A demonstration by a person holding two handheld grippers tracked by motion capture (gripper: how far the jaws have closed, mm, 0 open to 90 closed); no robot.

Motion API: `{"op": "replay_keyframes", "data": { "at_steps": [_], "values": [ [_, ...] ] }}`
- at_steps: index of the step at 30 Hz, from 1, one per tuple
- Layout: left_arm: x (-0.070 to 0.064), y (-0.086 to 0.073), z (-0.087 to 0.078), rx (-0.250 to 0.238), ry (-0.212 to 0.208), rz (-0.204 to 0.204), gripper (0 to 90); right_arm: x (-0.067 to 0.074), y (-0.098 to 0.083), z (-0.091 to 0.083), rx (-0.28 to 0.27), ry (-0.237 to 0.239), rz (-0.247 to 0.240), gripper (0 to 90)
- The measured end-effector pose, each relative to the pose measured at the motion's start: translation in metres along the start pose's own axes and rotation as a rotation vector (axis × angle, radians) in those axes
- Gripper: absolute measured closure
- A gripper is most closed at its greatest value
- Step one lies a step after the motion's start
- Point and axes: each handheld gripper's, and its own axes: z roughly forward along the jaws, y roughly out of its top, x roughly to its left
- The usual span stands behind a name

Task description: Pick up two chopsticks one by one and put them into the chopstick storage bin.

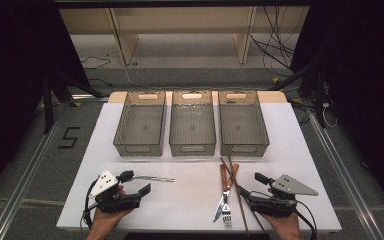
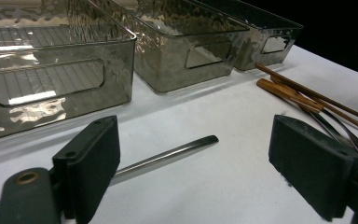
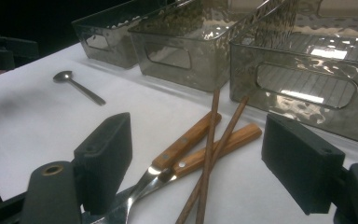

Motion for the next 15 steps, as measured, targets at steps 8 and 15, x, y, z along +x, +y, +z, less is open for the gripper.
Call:
{"op": "replay_keyframes", "data": {
  "at_steps": [8, 15],
  "values": [
    [0.000, 0.000, 0.000, 0.002, 0.003, -0.002, 16.1, 0.002, 0.005, -0.001, 0.036, -0.012, 0.002, 26.7],
    [0.000, 0.000, 0.000, 0.003, 0.005, -0.001, 16.1, 0.004, 0.015, -0.002, 0.119, -0.023, -0.009, 29.4]
  ]
}}
